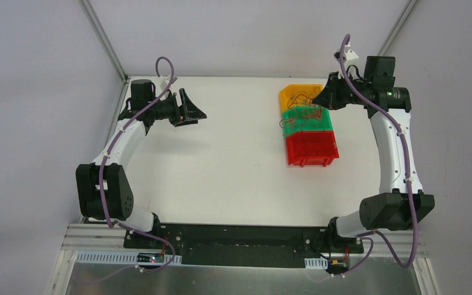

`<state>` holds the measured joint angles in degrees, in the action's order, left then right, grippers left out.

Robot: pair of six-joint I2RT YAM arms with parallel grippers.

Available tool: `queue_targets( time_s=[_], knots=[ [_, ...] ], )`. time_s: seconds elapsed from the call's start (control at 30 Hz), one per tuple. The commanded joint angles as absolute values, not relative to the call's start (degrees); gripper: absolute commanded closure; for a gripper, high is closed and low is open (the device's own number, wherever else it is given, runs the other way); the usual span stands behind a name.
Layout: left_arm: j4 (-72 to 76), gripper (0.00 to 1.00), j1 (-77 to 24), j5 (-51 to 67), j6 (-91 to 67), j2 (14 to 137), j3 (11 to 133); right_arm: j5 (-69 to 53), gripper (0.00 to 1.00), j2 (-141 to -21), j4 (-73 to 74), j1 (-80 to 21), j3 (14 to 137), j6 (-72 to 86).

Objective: Untangle the cables

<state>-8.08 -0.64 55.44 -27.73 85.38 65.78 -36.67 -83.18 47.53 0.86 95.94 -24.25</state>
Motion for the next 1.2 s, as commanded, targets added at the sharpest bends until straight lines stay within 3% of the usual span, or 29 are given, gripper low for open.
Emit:
queue_targets(
  time_s=[0.0,0.63,1.0,1.17],
  knots=[
    [-7.66,0.28,-0.35,56.94,-26.63,85.7,66.11,-38.44,1.0,-80.2,51.4,3.48,93.03,-28.31],
    [-7.35,0.28,-0.31,56.73,-26.43,85.26,65.37,-36.55,1.0,-79.88,55.12,11.05,88.97,-36.8],
    [-7.38,0.28,-0.35,56.04,-26.16,84.36,63.95,-24.41,1.0,-80.27,45.92,12.84,77.01,-45.75],
    [-7.38,0.28,-0.35,55.85,-25.73,84.27,62.96,-24.87,1.0,-81.53,43.64,12.77,75.12,-45.44]
  ],
)
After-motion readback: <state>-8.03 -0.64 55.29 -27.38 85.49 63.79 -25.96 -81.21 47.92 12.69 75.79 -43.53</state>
